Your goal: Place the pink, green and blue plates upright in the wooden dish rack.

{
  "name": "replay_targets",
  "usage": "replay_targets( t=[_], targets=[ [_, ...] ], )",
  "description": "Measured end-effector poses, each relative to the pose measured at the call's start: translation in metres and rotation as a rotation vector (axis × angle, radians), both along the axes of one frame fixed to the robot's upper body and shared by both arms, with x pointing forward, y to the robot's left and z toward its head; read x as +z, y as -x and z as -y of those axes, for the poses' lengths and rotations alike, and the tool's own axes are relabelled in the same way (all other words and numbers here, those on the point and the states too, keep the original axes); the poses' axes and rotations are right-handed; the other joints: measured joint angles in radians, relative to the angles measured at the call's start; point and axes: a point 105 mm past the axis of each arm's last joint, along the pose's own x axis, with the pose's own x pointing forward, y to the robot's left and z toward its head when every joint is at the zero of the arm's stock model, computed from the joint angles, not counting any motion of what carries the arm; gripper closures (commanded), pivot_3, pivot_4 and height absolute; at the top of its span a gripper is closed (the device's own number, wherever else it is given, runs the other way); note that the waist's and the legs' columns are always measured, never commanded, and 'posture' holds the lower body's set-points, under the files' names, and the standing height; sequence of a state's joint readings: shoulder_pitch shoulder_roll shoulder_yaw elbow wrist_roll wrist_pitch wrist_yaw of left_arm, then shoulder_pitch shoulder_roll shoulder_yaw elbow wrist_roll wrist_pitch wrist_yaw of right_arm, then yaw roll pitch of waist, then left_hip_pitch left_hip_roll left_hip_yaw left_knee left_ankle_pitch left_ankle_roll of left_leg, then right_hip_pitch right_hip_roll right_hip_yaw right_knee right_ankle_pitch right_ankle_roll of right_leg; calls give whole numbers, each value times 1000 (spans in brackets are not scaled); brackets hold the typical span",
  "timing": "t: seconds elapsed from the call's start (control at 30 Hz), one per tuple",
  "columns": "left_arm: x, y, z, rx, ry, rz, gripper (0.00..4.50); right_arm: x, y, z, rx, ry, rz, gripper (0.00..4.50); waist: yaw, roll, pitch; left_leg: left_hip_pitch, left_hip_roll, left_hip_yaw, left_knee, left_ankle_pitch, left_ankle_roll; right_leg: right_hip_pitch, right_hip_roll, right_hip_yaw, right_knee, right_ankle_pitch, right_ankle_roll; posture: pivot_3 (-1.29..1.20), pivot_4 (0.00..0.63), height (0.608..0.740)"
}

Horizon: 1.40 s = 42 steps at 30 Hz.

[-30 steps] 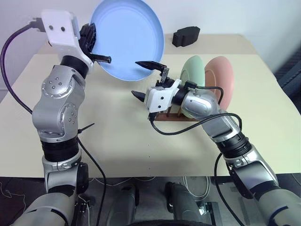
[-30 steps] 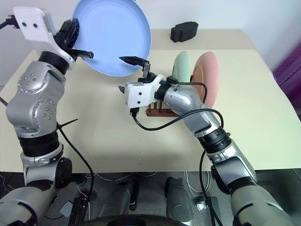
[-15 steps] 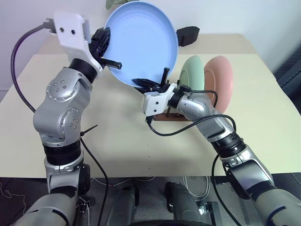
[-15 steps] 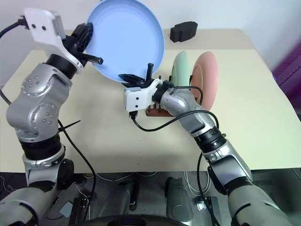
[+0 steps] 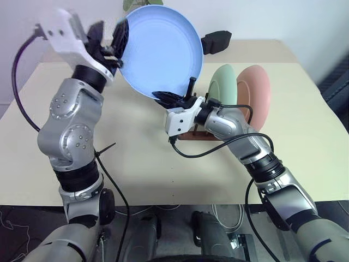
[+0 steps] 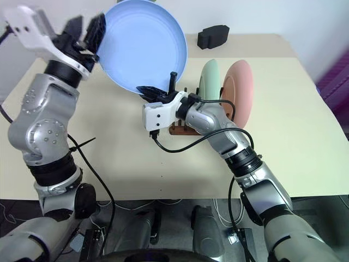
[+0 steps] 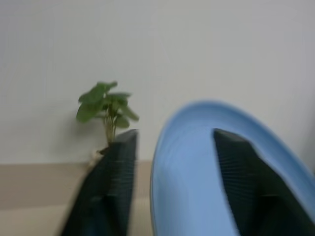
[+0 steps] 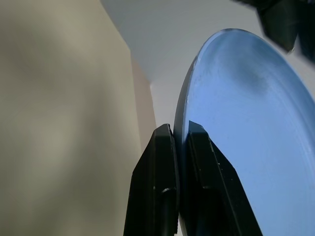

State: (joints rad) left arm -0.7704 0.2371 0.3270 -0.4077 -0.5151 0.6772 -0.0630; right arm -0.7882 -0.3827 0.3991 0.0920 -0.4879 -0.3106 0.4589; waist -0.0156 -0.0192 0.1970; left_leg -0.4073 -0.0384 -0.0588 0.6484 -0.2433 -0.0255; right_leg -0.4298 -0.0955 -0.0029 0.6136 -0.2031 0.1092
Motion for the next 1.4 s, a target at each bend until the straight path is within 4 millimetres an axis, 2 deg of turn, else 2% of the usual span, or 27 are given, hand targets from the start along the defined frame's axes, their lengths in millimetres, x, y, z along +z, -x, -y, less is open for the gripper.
replay_targets(
  t=[0.03, 0.13, 0.27, 0.43, 0.5, 0.63, 0.73, 0.83, 0.93, 1.0, 1.17, 1.4],
  targets=[
    [6, 2, -4, 6, 27, 24, 57, 0, 0, 0, 0, 0, 0, 4500, 0, 0, 0, 0, 0, 0, 0, 0, 0, 0, 0, 0, 0, 0, 0, 0, 150, 736],
    [17, 7, -22, 54, 71, 75, 57, 0, 0, 0, 1, 0, 1, 4500, 0, 0, 0, 0, 0, 0, 0, 0, 0, 0, 0, 0, 0, 0, 0, 0, 150, 736],
    [16, 4, -46, 134, 30, 57, 57, 2, 2, -3, 13, -23, -10, 4500, -1, 0, 0, 0, 0, 0, 0, 0, 0, 0, 0, 0, 0, 0, 0, 0, 150, 736],
    [6, 8, -87, 242, -28, 31, 57, 23, 5, -8, 68, -230, -114, 4500, -5, 0, 0, 1, 1, 0, 0, 0, 0, 0, 1, 0, 1, 0, 0, 0, 150, 736],
    [-9, 9, -101, 270, -74, -12, 57, 36, 7, -7, 100, -339, -176, 4500, -4, 0, 0, 1, 1, 0, 0, 0, 0, 0, 1, 0, 1, 0, 0, 0, 150, 736],
    [-67, 10, -116, 247, -193, -184, 57, 66, 18, 2, 229, -578, -358, 4500, -2, 0, 0, 1, 1, -1, -1, 0, 0, 0, 1, 0, 1, 0, -1, 0, 150, 736],
    [-109, 13, -104, 145, -265, -306, 57, 82, 26, 10, 333, -722, -515, 4500, 6, 0, 0, 1, 2, -3, 0, 0, 0, 0, 0, 0, 1, 0, -1, 0, 150, 736],
    [-135, 28, -69, -31, -368, -354, 57, 94, 39, 22, 433, -839, -672, 4500, 5, 0, 0, 1, 3, -4, -1, 0, 0, 0, -1, 0, 0, 0, -2, 0, 150, 736],
    [-157, 48, -32, -232, -430, -385, 57, 89, 42, 36, 446, -950, -836, 4500, 1, 1, 0, 1, 4, -3, -2, 0, 0, 0, -1, 1, 1, -1, -5, 0, 150, 736],
    [-169, 54, -19, -308, -447, -412, 57, 80, 38, 46, 417, -1027, -945, 4500, 2, 2, -1, 1, 3, -3, -2, 0, 0, -1, 0, 1, 1, -1, -6, 0, 150, 736],
    [-176, 56, -5, -372, -452, -426, 57, 69, 39, 60, 391, -1157, -1126, 4500, 1, 2, -1, 1, 3, -2, -2, 0, 1, -1, 1, 1, 1, -1, -6, 0, 150, 736],
    [-179, 54, 3, -404, -455, -429, 57, 53, 43, 63, 315, -1244, -1241, 4500, 0, 2, -1, 1, 3, -1, -1, 0, 1, -1, 1, 1, 0, -1, -6, 0, 150, 736]
  ],
)
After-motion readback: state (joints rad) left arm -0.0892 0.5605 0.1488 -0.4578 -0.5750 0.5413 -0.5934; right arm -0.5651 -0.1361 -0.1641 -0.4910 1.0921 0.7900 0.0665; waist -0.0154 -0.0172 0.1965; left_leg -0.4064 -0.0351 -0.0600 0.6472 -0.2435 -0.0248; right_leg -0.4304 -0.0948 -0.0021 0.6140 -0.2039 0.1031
